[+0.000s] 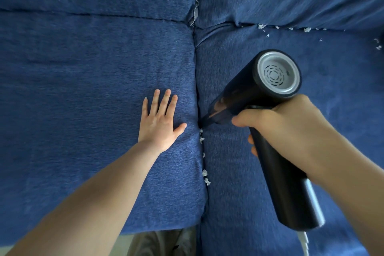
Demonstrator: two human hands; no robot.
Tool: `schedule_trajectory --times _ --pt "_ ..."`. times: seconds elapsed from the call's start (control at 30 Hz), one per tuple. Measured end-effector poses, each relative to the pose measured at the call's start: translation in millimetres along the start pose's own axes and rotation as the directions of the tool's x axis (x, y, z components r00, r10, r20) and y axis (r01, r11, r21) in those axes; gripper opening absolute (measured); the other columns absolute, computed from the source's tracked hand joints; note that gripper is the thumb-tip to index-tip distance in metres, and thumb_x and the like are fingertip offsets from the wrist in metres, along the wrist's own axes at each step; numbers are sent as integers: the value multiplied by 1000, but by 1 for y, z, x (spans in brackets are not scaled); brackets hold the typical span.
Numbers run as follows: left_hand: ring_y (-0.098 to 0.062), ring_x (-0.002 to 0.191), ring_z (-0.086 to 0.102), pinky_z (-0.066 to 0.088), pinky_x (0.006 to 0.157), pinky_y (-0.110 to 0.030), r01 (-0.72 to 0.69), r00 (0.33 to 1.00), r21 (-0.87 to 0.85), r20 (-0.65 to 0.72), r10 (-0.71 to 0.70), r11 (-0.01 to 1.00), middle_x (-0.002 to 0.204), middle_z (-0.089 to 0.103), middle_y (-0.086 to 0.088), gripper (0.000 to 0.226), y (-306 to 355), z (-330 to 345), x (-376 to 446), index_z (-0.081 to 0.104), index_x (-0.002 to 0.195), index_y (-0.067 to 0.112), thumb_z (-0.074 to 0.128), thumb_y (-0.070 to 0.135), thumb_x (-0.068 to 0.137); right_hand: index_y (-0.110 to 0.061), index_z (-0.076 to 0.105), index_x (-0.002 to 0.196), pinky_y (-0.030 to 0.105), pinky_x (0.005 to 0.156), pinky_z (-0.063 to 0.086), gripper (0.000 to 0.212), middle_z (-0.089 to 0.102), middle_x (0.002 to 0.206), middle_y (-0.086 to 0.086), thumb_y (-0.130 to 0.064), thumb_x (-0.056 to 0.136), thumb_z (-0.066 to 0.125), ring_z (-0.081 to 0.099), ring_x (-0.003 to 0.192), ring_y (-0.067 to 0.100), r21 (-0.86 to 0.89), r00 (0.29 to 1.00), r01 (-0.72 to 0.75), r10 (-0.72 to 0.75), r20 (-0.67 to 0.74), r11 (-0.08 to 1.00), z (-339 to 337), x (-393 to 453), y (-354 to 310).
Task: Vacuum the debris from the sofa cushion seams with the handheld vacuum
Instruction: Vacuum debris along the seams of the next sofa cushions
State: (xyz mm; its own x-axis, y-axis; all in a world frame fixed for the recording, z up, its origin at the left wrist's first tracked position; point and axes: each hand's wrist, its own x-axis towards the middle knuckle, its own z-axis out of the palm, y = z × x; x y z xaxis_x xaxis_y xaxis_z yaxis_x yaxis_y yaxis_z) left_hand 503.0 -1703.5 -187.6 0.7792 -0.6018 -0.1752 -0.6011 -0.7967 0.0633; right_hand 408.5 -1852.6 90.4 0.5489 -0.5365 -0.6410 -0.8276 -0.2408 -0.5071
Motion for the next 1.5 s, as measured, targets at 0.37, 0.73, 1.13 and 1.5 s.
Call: schedule_trajectory --times 0.37,0.73,1.13,1.5 --pt "-29 150 -8 0 120 -53 -3 1000 15 27 3 1000 164 -3 -4 86 6 2 -24 6 156 18 22 69 89 -10 72 70 46 72 62 20 70 54 7 -28 65 81 72 55 27 12 1000 18 -18 -3 1000 -6 6 12" --pt "-30 151 -4 2 121 -53 -23 1000 11 -4 23 1000 164 1 -5 82 5 6 -28 10 156 17 24 66 91 -10 70 67 46 74 61 24 70 53 9 -31 65 81 71 58 26 -6 999 -28 28 -17 1000 -1 -8 12" --pt "-33 150 2 8 120 -55 -24 1000 28 -15 25 999 164 9 -8 81 5 8 -30 17 155 15 28 63 91 -17 64 59 23 51 57 21 64 48 3 -22 69 81 63 41 11 103 998 -46 42 46 994 2 -9 14" --pt "-34 150 5 8 120 -56 -27 999 37 -28 28 999 163 12 -9 80 6 9 -31 20 154 14 33 61 91 -13 69 80 48 74 60 51 72 83 15 -47 41 68 71 77 36 -31 995 -77 75 -60 997 11 -18 23"
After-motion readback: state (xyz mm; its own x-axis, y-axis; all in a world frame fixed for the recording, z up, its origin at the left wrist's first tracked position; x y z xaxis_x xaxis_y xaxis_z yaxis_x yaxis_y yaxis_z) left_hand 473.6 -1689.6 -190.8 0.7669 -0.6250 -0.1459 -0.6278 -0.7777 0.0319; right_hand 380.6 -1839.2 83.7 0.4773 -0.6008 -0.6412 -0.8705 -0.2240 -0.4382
